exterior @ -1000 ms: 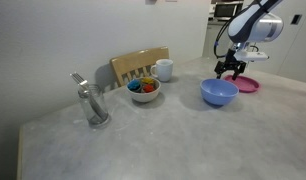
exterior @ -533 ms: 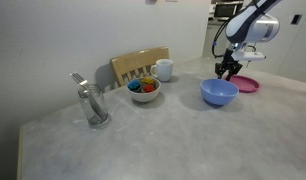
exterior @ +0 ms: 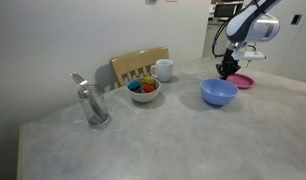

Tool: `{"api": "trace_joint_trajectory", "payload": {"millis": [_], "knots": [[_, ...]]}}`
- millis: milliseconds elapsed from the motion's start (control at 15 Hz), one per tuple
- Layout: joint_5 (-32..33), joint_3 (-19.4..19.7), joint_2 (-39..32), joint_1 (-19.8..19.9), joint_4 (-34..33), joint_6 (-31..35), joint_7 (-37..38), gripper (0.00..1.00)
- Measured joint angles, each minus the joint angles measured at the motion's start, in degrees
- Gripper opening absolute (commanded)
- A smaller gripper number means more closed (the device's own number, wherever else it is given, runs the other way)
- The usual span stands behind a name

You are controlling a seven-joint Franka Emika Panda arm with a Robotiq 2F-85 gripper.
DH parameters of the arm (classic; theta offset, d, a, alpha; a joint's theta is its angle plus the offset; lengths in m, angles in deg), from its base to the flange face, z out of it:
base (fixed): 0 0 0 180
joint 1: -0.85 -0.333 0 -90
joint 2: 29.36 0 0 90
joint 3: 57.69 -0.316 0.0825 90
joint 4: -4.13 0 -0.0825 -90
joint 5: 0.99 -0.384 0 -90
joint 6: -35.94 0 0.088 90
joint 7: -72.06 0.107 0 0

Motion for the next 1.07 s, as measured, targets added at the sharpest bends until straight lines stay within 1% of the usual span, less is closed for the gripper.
{"api": "trace_joint_trajectory", "payload": {"millis": [200,400,667,800,933,1067], "knots": [[2.83,0.41,0.96,-0.25,0.42,0.0,0.31,0.03],[7.86,2.1,4.2,-1.49,2.82,0.0,2.15,0.03],[18.07,6.79,11.51,-5.8,8.94,-0.47,6.25,0.03],[23.09,8.44,15.43,-7.77,12.08,-0.53,7.94,0.03],[26.55,8.8,19.32,-8.93,14.89,0.01,8.78,0.03],[28.16,8.51,22.97,-9.8,17.31,0.38,8.79,0.03]]}}
